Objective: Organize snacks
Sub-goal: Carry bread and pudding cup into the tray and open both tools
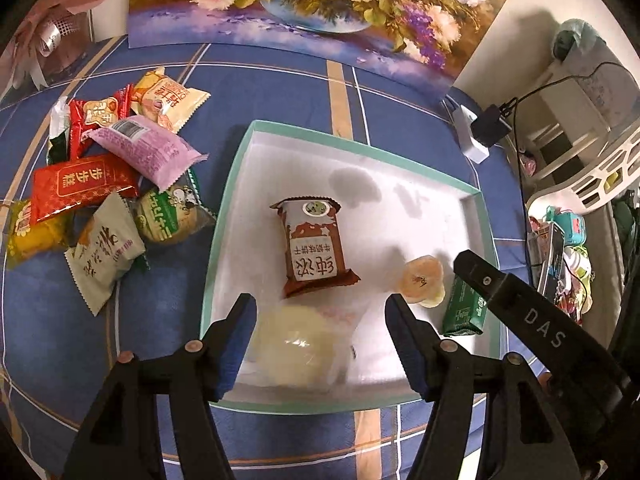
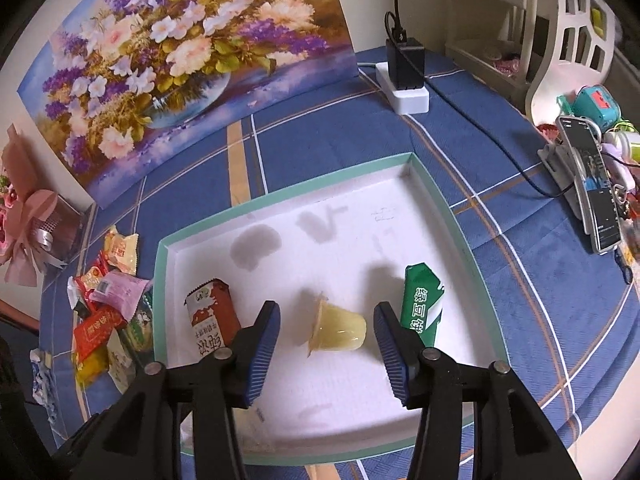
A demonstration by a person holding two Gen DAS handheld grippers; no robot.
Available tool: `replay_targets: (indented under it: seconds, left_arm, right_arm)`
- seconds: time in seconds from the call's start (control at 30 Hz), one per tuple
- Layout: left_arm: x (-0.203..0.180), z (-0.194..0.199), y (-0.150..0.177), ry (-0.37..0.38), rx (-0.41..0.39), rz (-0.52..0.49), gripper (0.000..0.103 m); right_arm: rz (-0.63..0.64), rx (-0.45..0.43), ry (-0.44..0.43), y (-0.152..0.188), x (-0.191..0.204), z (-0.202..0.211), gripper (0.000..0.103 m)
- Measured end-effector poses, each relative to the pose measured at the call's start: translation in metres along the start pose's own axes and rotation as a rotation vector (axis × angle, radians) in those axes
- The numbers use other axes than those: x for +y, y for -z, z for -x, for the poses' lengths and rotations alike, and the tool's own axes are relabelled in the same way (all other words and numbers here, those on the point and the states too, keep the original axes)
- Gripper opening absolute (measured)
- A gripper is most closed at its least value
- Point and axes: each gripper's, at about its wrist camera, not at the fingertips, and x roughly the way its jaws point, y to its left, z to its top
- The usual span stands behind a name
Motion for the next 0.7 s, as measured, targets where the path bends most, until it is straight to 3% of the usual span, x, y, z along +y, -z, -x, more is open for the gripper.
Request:
replay_targets:
  seconds: [0.1,0.37,0.43,0.53,0.7]
  left_arm:
    - [0.007,0.001,-0.001,-0.015,-0.01,0.019,0.077]
    - [0.043,0.014,-0.009,-0.143,-0.088,0.122,0.08]
    - [0.053,0.017,-0.011,-0.181,-0.107,0.149,0.092]
    - [0.067,0.022,-0.014,-0.223,-0.132,0.182,0.093]
    - [0.083,0.026,-0.016,-0.287,-0.151,0.216,0.093]
  right_arm:
    - [0.004,0.001,0.009,0.0,0.001,0.001,0.056]
    - [0.044,0.023,0.037,0.003,0.008,-0.006,0.07]
    - [0.063,0.025,0.044,0.005,0.013,-0.007,0.075]
    - [0.098,0.024,0.047,0.008,0.021,-0.009,0.083]
    - [0.151,0.007,0.048,0.014,0.037,-0.007,0.088]
